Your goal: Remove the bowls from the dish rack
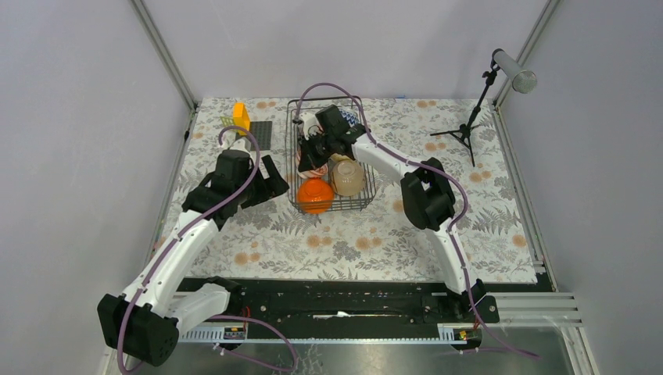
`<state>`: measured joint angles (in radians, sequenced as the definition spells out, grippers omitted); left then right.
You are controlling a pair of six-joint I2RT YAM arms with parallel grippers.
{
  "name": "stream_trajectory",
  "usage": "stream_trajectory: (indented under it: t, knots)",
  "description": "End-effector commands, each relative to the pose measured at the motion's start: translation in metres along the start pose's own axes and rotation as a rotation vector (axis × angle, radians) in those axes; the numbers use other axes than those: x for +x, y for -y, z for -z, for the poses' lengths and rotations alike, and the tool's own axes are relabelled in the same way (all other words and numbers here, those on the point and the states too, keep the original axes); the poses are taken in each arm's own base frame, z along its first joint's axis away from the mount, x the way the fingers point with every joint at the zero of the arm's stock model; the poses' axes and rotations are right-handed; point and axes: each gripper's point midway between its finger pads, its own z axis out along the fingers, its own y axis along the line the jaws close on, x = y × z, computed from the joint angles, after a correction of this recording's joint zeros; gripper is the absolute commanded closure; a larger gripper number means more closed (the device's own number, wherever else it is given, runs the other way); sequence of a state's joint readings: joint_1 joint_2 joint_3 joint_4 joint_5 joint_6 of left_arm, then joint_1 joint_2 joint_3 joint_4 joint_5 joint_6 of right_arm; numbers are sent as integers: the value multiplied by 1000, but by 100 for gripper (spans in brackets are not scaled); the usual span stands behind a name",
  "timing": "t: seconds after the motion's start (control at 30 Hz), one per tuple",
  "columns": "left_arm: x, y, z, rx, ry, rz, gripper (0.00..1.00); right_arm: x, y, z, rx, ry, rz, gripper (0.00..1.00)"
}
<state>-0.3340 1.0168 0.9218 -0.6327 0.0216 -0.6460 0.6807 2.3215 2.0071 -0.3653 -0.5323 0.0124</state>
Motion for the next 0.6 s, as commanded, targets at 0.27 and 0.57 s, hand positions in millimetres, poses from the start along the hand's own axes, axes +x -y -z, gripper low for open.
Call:
stream_trajectory:
  t: [0.27, 0.57]
  knots:
    - [-20, 6, 9, 7, 80, -4, 13, -77, -74, 68, -147, 168, 46, 100]
    - [-25, -1, 8, -31, 107, -29, 12, -87, -55, 114, 110, 225, 73, 100]
